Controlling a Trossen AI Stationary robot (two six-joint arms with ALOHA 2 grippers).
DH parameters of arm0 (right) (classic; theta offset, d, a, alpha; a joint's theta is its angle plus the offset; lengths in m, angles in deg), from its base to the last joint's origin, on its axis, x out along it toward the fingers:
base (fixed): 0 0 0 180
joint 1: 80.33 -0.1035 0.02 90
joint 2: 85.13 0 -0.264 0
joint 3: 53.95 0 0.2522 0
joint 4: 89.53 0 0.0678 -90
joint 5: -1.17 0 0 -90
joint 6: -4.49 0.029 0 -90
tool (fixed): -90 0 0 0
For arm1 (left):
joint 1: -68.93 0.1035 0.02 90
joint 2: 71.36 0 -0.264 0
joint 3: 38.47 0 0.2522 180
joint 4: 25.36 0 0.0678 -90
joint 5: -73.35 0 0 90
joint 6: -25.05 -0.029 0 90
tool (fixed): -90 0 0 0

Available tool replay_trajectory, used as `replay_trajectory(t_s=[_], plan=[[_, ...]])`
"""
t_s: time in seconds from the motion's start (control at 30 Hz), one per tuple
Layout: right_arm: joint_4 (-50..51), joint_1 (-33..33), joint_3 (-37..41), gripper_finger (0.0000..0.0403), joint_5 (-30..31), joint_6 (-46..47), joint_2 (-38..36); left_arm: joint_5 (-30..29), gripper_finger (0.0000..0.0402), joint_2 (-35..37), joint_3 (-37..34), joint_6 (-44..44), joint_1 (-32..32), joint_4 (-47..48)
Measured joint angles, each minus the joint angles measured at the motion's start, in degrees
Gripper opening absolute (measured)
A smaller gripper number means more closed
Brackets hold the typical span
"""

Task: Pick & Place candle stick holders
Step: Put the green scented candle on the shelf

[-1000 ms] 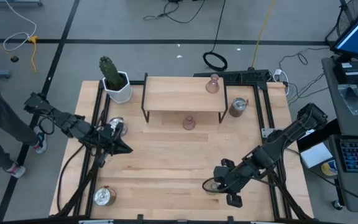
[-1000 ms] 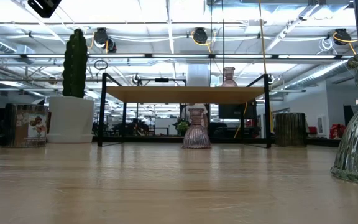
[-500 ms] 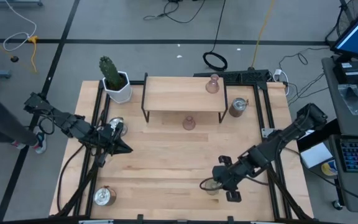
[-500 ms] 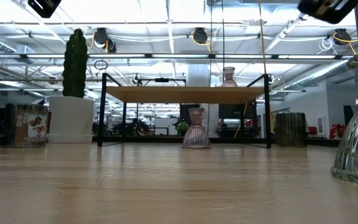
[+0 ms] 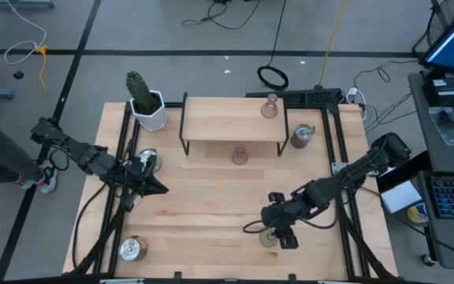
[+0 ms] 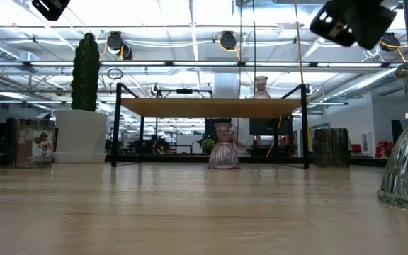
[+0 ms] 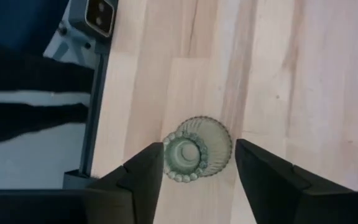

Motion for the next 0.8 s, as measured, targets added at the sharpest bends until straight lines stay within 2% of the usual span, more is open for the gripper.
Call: replay_trajectory(t_s=[0.2,0.8], plan=[[1.28,0.87,0.02,0.0205,-0.35,-2.72,2.9,0.0,0.0021,0.0,0.0,0.11,0.0,0.02],[2.67,1.63,0.02,0.0201,-1.86,-4.45,8.0,-0.02,0.0021,0.0,0.0,0.28,0.0,1.12]])
